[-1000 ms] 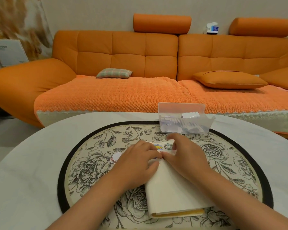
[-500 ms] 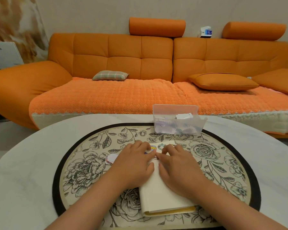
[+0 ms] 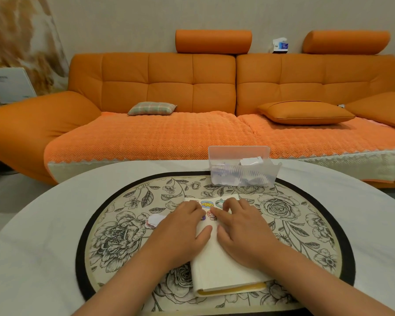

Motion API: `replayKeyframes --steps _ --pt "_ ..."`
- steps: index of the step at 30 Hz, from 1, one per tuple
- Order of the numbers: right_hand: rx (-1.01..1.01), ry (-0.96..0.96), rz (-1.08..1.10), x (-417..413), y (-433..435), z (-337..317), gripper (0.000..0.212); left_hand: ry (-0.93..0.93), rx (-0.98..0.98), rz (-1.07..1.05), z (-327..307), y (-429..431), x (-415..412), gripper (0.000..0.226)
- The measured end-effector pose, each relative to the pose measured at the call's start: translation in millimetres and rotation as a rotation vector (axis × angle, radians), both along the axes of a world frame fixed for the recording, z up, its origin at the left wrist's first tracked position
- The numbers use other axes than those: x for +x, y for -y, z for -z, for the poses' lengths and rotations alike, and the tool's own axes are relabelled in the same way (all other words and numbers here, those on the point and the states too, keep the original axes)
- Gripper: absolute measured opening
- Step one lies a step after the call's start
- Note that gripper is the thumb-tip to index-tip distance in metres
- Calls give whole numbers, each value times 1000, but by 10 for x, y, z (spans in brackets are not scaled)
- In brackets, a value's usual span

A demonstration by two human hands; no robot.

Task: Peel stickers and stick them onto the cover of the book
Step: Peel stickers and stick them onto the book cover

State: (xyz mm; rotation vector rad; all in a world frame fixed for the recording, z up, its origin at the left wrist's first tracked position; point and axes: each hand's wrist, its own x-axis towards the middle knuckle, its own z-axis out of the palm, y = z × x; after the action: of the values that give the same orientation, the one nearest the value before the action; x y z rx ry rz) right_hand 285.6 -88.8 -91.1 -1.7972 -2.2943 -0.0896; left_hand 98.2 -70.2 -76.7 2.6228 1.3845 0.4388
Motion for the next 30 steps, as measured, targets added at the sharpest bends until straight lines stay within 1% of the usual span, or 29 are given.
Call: replayKeyframes --steps 2,4,6,9,12,14,17,22,24,26,28,30 --pt "10 13 -6 -1 12 7 55 -41 -17 -4 -26 -4 10 46" --pt "8 26 -20 0 22 8 55 -77 -24 -1 -73 5 27 45" --pt "1 24 -31 0 28 2 56 -125 -23 3 -92 8 30 51" --pt "-17 49 -35 4 8 -3 57 -196 7 -3 -91 32 23 73" --pt "-10 67 -30 -9 0 -7 57 -221 30 0 -65 52 4 77" --pt "-23 75 -32 -13 0 -26 62 -230 42 -4 -57 70 8 82" --pt "-26 71 -32 -9 26 -55 68 -290 76 -34 -46 92 51 88" --pt "-18 55 -17 0 68 -26 59 -348 75 -61 -40 92 78 96" --pt "-15 37 -14 9 89 -46 59 -348 95 -52 -49 94 80 93" --pt "-40 44 -20 8 105 -76 66 -325 73 -29 -68 104 61 87" --pt "-65 50 -13 12 111 -83 71 -283 2 -11 -76 101 0 72" --pt "-70 41 2 15 98 -86 73 -244 -67 -7 -81 101 -53 57"
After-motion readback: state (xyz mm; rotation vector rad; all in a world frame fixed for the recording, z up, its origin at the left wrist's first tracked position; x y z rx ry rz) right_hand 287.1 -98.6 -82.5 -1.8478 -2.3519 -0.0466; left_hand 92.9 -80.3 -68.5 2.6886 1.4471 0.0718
